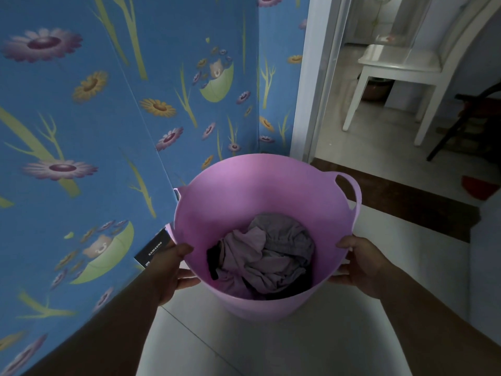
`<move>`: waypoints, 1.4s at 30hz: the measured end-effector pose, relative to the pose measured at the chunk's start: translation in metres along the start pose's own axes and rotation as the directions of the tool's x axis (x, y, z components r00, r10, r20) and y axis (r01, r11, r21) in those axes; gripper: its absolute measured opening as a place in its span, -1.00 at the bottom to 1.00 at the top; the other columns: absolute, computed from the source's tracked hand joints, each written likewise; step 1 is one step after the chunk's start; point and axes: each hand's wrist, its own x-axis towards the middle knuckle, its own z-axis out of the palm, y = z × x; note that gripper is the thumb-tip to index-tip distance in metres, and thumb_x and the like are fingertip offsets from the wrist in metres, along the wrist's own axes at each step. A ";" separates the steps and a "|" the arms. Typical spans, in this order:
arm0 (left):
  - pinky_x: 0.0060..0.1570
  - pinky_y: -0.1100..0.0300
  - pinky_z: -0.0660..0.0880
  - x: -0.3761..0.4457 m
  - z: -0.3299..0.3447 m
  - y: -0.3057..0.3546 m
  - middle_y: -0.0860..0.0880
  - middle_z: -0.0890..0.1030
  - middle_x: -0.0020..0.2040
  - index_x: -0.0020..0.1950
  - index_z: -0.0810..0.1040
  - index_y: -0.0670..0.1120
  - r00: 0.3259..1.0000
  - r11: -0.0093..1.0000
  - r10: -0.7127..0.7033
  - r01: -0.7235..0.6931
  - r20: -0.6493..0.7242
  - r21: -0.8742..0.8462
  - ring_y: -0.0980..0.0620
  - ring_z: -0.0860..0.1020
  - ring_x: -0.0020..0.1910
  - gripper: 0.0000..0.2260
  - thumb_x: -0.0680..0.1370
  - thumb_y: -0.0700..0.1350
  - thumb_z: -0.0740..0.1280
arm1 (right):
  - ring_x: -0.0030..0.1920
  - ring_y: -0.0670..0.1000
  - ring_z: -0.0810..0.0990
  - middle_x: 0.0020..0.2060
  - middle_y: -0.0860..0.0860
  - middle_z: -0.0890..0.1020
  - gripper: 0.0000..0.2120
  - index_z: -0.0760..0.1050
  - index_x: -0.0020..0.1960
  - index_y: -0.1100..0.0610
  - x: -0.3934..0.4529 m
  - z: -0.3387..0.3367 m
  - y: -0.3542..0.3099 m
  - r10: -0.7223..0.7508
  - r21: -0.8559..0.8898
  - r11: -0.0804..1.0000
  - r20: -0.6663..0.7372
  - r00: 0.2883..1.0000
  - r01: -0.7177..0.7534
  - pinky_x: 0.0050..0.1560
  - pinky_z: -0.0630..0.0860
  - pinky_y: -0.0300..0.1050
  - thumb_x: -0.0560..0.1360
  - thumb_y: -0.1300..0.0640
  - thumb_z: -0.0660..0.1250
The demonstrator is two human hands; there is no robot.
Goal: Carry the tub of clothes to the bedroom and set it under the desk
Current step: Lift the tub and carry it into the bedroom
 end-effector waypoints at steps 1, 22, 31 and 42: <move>-0.25 -0.02 0.70 0.000 0.000 -0.002 -0.16 0.67 0.27 0.38 0.52 -0.05 1.000 1.000 -0.012 0.012 0.013 -0.006 -0.31 0.72 0.05 -0.63 0.57 -0.15 0.37 | -0.08 0.32 0.68 0.09 0.22 0.59 -0.51 0.49 0.38 0.08 0.000 0.000 0.001 0.003 0.002 1.000 0.009 1.000 -0.003 -0.19 0.69 0.16 0.44 0.18 0.25; -0.16 -0.07 0.69 0.001 0.004 -0.006 -0.14 0.63 0.31 0.32 0.57 -0.01 0.999 0.998 -0.027 0.028 0.029 -0.051 -0.37 0.68 0.10 -0.62 0.50 -0.15 0.37 | -0.29 0.23 0.69 -0.41 -0.01 0.63 -0.50 0.41 0.47 0.08 -0.013 -0.001 0.014 -0.057 -0.013 0.998 0.063 0.996 0.058 -0.02 0.67 0.28 0.53 0.23 0.21; -0.19 -0.10 0.69 -0.002 0.003 -0.007 -0.13 0.71 0.24 0.36 0.57 0.03 0.998 1.000 0.002 -0.001 0.069 -0.016 -0.35 0.75 -0.05 -0.50 0.41 -0.18 0.40 | -0.12 0.37 0.74 0.10 0.27 0.63 -0.52 0.48 0.37 -0.04 -0.029 -0.003 0.018 -0.074 0.042 0.996 0.027 0.997 0.073 -0.12 0.70 0.22 0.49 0.24 0.26; -0.05 -0.32 0.68 -0.016 0.013 0.000 -0.30 0.61 0.28 0.32 0.59 -0.03 0.998 1.000 0.017 -0.015 0.062 -0.022 -0.53 0.67 0.01 -0.55 0.43 -0.21 0.33 | 0.01 0.49 0.68 0.20 0.30 0.63 -0.54 0.52 0.31 -0.05 -0.048 -0.010 0.001 -0.060 0.011 0.998 0.006 0.998 0.060 0.01 0.63 0.46 0.45 0.22 0.27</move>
